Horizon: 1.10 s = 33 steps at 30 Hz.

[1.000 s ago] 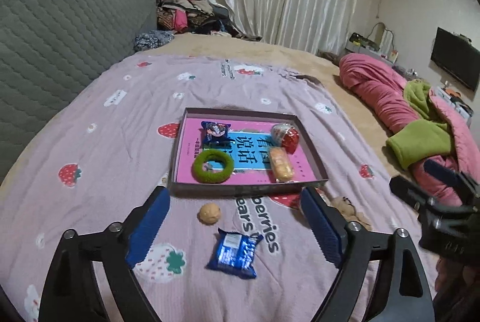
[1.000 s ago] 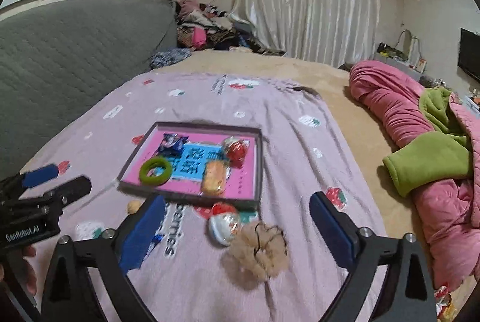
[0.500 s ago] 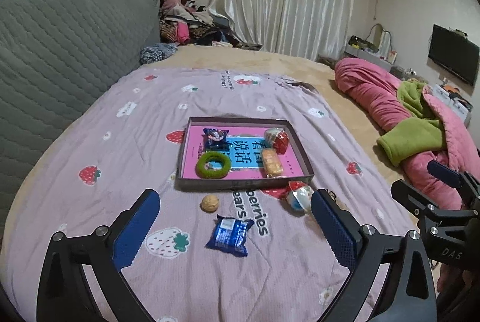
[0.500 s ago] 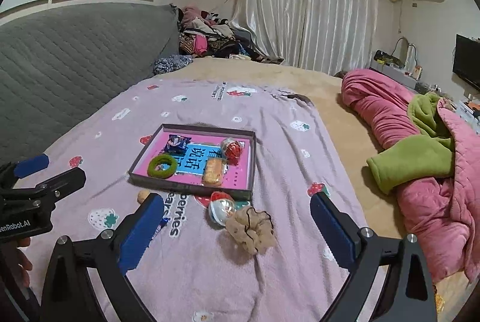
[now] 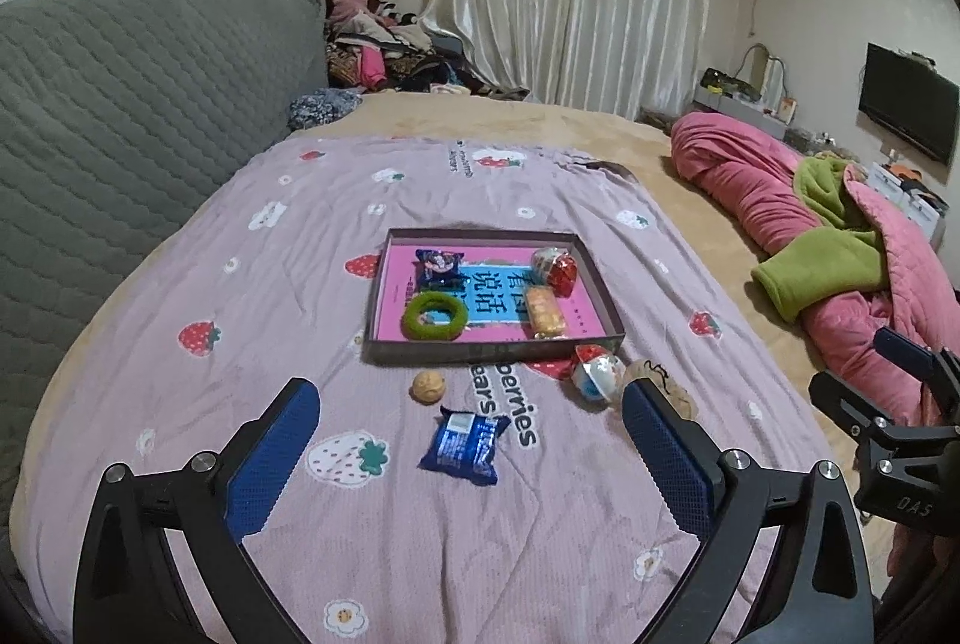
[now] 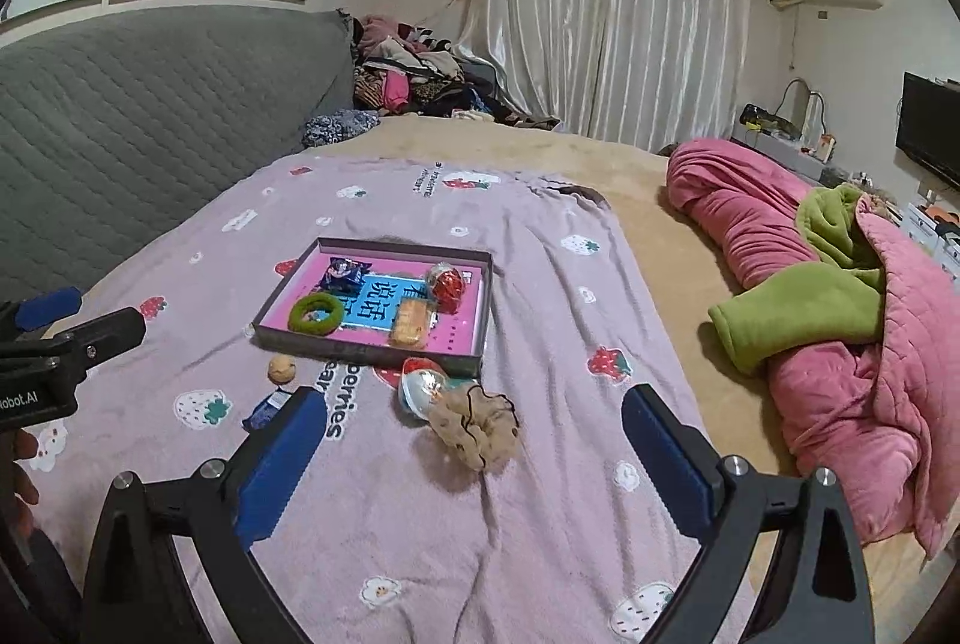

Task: Organize objects
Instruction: 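Withdraw both open tools back toward the remaining items on the sheet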

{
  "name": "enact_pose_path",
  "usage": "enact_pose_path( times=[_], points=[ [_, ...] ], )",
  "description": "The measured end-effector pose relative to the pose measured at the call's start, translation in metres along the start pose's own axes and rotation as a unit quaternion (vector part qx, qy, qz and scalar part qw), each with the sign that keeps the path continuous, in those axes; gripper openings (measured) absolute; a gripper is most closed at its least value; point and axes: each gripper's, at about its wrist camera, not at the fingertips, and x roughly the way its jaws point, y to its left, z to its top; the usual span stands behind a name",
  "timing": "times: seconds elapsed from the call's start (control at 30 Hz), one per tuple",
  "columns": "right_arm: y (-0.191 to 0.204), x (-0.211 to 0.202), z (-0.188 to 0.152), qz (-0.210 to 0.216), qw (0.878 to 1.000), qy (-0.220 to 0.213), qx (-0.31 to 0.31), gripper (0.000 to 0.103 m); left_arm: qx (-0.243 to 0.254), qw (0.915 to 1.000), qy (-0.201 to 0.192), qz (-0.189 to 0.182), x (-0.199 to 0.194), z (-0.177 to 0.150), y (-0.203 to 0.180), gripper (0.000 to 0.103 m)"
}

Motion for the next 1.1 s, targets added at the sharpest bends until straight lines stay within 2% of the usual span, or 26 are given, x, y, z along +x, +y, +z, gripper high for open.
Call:
enact_pose_path(
  times=[0.27, 0.67, 1.1],
  points=[
    [0.001, 0.001, -0.014, 0.007, 1.0, 0.007, 0.004, 0.1, 0.012, 0.9997, 0.017, 0.012, 0.006, -0.019, -0.004, 0.101],
    [0.008, 0.004, -0.032, 0.007, 1.0, 0.018, -0.013, 0.1, 0.019, 0.9987, 0.047, 0.009, 0.018, -0.046, -0.015, 0.101],
    [0.004, 0.01, -0.047, 0.012, 1.0, 0.022, -0.005, 0.102, 0.033, 0.9972, 0.067, 0.004, 0.03, -0.063, -0.023, 0.101]
  ],
)
